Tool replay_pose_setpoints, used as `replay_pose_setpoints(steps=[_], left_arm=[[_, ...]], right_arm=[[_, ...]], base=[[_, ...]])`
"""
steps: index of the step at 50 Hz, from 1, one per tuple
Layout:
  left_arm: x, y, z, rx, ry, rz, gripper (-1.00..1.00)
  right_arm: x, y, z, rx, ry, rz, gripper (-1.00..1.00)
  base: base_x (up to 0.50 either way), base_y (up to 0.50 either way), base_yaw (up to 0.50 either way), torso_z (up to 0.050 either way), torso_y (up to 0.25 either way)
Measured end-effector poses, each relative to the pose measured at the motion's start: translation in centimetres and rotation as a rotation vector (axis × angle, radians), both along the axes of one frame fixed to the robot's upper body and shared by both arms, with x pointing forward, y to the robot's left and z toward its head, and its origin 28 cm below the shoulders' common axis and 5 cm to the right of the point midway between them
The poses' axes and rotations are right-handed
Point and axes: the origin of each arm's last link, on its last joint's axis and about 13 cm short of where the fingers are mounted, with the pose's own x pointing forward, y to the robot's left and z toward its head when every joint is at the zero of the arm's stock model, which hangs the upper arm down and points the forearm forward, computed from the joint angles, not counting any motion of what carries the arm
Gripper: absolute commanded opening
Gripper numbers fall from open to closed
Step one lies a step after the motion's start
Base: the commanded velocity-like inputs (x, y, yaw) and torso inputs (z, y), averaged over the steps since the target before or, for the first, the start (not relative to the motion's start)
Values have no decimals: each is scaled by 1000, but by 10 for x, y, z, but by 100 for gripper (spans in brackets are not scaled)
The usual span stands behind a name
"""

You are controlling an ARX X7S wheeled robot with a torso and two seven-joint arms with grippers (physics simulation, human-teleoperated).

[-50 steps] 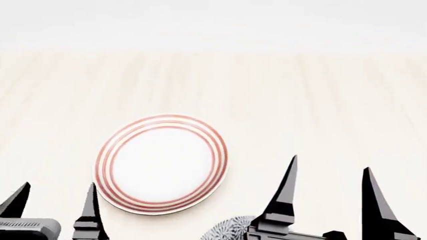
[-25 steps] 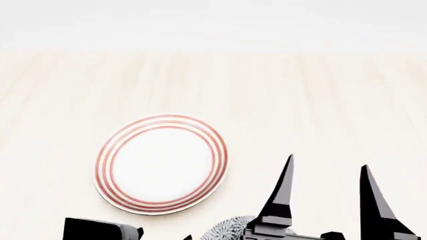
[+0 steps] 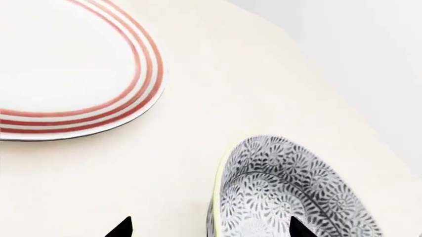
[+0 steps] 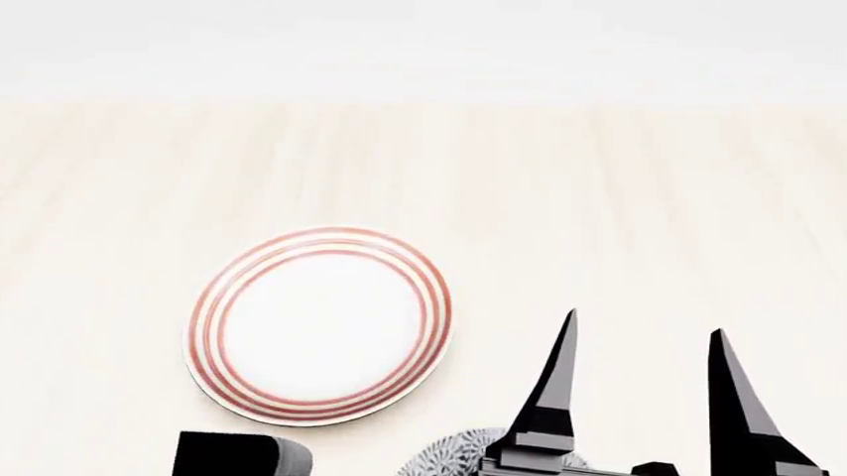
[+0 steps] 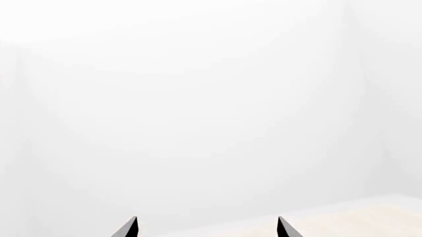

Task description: Put the bowl on the plate.

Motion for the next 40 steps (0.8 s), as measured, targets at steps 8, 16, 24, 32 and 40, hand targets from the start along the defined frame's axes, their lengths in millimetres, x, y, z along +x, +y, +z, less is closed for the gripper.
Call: replay_pose_setpoints(steps=[8, 16, 24, 32, 40], left_arm=[[1, -2, -2, 11, 63, -8, 100], [2, -4, -3, 24, 99, -18, 100], [2, -6, -5, 43, 117, -29, 100], [2, -7, -7, 51, 118, -47, 100], [3, -8, -8, 52, 108, -70, -100]], right_arm=[[0, 0, 0, 1, 2, 2, 100], [0, 0, -1, 2, 5, 4, 100], [-1, 0, -2, 4, 9, 7, 100], [-1, 1, -2, 5, 13, 10, 100], [-1, 1, -3, 6, 17, 13, 100]], base=[[0, 0, 0, 0, 0], [0, 0, 0, 0, 0], [0, 0, 0, 0, 0], [0, 0, 0, 0, 0], [0, 0, 0, 0, 0]])
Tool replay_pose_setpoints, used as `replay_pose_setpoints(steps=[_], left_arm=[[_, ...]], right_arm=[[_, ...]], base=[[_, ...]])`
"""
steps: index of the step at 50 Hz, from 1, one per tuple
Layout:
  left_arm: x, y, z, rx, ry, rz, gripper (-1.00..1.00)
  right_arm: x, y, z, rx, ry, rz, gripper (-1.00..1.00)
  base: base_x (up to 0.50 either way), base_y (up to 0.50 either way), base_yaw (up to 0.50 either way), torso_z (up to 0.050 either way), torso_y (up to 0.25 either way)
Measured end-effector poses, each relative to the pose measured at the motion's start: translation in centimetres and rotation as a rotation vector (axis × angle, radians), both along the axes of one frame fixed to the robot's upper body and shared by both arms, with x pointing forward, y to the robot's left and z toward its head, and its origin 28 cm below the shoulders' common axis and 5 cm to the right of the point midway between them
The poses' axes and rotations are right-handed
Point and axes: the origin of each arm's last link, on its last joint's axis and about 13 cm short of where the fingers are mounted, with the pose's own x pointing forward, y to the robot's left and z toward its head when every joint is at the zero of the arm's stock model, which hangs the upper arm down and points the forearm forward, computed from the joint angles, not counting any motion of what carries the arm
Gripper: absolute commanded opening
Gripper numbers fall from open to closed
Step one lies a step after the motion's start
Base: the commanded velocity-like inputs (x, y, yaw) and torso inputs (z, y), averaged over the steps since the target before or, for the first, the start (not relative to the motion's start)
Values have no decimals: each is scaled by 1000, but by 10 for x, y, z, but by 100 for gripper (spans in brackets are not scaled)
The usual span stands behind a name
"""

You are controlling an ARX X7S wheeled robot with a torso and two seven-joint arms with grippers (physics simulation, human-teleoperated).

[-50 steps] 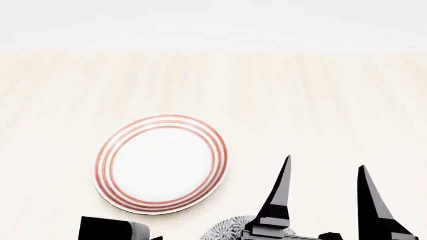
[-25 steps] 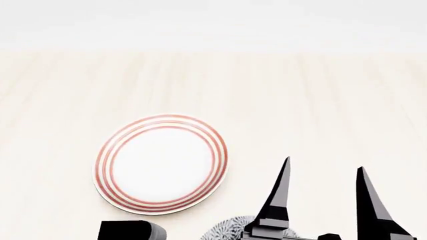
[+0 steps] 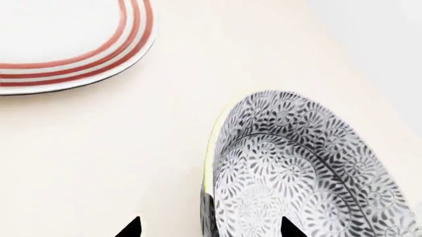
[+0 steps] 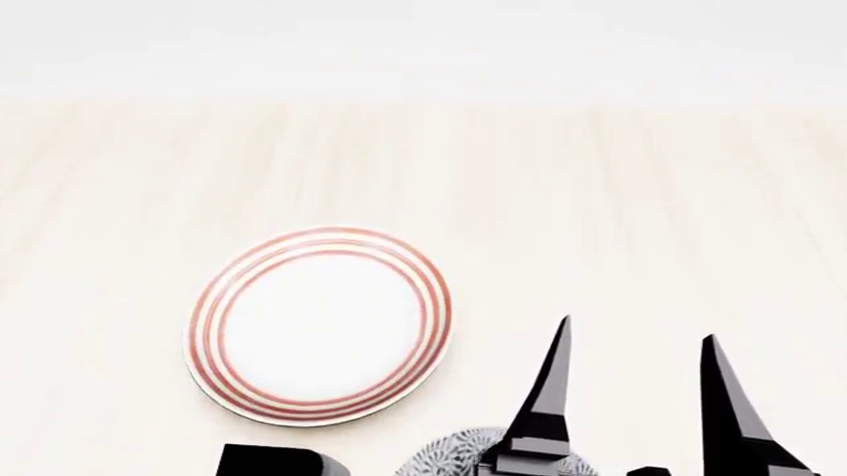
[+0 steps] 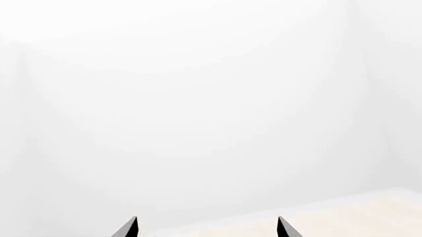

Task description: Put the bowl on the plate.

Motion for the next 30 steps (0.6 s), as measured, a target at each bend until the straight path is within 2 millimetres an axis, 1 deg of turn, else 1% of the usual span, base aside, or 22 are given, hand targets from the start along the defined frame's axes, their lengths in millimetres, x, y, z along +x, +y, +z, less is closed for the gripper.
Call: replay_pose_setpoints(steps=[6, 19, 24, 30], left_arm=[[-1, -2, 2, -11, -24, -26, -100], [3, 3, 2, 87, -101, -18, -100], [11, 7, 6, 116, -144, -7, -100], [26, 14, 14, 162, -204, 23, -100]], right_arm=[[0, 0, -1, 0, 4, 3, 100], [-1, 1, -3, -1, 17, 11, 100], [-1, 2, -3, -2, 20, 14, 100], [-1, 2, -3, -3, 22, 16, 100]], base=[[0, 0, 0, 0, 0], [0, 0, 0, 0, 0], [0, 0, 0, 0, 0], [0, 0, 0, 0, 0]])
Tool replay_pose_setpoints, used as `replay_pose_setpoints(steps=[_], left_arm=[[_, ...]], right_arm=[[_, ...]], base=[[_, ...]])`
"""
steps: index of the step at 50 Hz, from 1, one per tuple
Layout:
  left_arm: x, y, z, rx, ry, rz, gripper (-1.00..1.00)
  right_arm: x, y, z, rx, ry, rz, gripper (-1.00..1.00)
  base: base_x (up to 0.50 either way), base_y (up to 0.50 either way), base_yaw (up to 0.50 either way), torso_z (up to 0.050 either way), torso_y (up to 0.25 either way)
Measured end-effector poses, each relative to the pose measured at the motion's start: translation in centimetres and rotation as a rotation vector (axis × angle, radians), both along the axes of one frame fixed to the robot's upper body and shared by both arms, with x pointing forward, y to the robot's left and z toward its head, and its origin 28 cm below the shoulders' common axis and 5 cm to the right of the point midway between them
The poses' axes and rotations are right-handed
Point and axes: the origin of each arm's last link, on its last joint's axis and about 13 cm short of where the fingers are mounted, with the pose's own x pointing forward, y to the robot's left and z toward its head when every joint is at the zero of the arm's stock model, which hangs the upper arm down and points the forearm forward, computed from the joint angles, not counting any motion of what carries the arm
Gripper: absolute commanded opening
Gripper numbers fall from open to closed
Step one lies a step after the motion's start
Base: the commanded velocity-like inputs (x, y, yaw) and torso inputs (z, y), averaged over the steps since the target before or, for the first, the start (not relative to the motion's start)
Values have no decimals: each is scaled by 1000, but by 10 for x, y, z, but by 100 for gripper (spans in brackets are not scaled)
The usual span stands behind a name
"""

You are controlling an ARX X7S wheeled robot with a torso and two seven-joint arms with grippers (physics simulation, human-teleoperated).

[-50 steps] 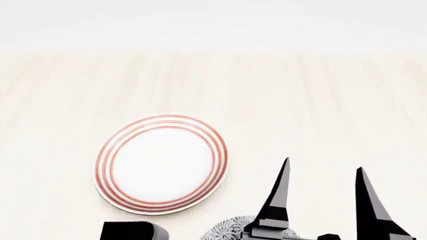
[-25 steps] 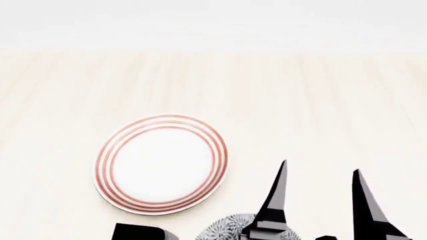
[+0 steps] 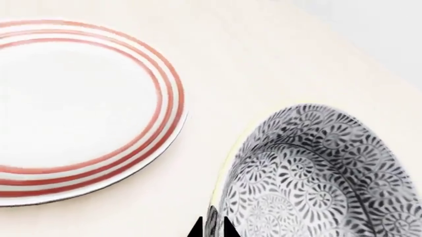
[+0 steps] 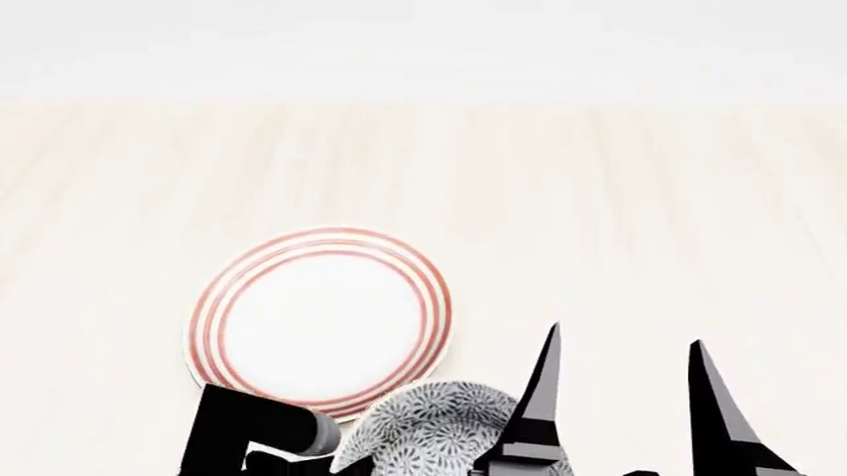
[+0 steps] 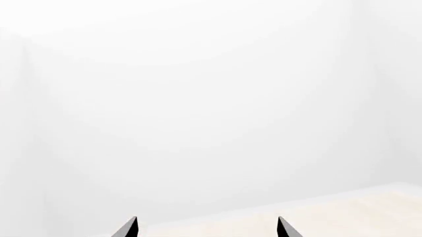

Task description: Put the bowl on the plate.

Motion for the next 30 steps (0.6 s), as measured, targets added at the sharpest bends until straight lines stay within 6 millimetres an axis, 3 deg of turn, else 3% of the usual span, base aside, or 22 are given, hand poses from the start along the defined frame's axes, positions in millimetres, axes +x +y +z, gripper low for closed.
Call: replay_pose_setpoints(steps=[30], left_arm=[[65, 18, 46, 23, -229, 124, -100]], right_arm=[[-1, 1, -2, 0, 7, 7, 100]], base=[[0, 0, 0, 0, 0]])
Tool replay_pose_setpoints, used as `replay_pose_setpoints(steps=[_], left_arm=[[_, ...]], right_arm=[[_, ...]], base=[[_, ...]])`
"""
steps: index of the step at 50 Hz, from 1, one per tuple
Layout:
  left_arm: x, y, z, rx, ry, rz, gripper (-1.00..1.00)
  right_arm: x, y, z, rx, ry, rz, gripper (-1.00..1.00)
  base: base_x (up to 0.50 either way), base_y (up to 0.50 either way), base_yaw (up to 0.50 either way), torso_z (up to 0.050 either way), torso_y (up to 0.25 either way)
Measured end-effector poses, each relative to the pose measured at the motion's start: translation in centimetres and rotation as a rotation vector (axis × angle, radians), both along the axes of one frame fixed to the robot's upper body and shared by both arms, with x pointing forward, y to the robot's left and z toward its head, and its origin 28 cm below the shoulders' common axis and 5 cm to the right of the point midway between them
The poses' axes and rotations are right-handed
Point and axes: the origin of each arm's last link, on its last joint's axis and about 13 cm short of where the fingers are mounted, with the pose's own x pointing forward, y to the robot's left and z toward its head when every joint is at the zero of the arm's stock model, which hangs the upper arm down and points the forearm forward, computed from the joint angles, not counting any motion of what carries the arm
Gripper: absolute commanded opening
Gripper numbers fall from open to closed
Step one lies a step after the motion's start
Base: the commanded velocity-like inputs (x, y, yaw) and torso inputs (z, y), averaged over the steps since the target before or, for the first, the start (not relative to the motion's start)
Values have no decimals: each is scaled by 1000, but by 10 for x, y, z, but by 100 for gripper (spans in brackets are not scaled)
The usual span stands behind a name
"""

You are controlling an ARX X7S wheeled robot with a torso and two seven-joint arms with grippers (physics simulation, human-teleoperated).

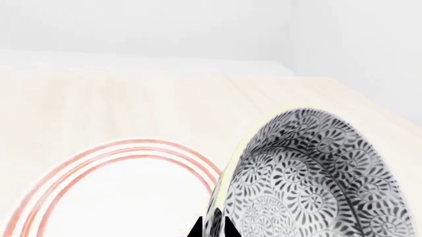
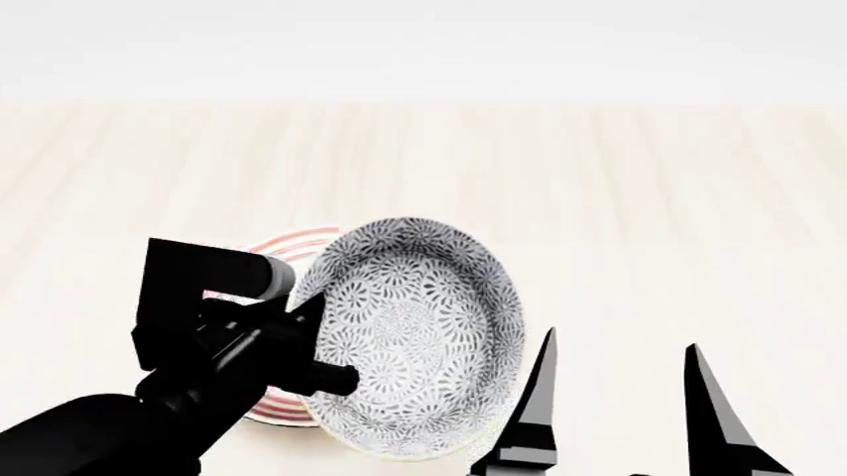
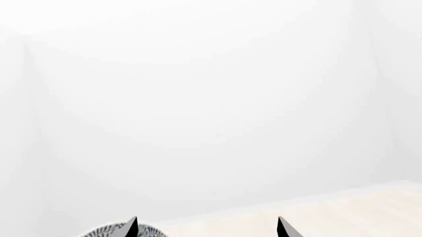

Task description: Put the bowl on the plate.

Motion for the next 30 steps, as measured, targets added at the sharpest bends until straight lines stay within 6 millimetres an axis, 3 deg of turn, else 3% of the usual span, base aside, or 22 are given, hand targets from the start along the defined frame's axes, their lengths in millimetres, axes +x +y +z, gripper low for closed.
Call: replay_pose_setpoints(steps=[30], left_arm=[[78, 32, 7, 38, -21, 263, -100]], right_arm=[[-1, 1, -1, -1, 5, 6, 100]], base=[[0, 0, 0, 0, 0]])
